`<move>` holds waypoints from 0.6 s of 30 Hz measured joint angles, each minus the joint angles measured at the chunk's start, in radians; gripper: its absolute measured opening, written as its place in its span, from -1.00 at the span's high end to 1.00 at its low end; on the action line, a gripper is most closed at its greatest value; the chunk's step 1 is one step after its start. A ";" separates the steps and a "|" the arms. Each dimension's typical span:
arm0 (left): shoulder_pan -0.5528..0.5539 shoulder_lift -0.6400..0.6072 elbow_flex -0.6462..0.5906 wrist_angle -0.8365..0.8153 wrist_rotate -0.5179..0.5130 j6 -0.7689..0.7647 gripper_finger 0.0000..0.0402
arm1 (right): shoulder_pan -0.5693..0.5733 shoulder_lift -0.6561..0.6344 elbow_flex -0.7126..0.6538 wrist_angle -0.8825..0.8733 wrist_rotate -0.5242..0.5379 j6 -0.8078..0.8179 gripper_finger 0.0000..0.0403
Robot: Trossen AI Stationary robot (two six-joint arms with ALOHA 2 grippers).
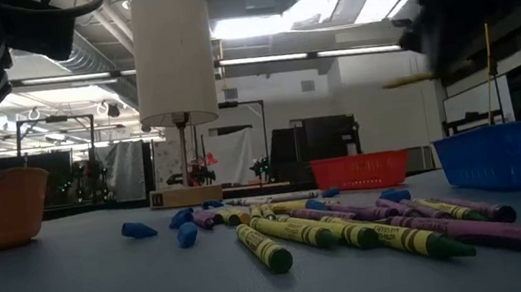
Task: Sort crayons
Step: Put the yellow crayon into the blue bin
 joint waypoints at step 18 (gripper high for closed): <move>0.000 0.000 0.000 0.009 -0.002 0.000 0.30 | -0.001 -0.013 0.000 -0.240 -0.017 -0.054 0.87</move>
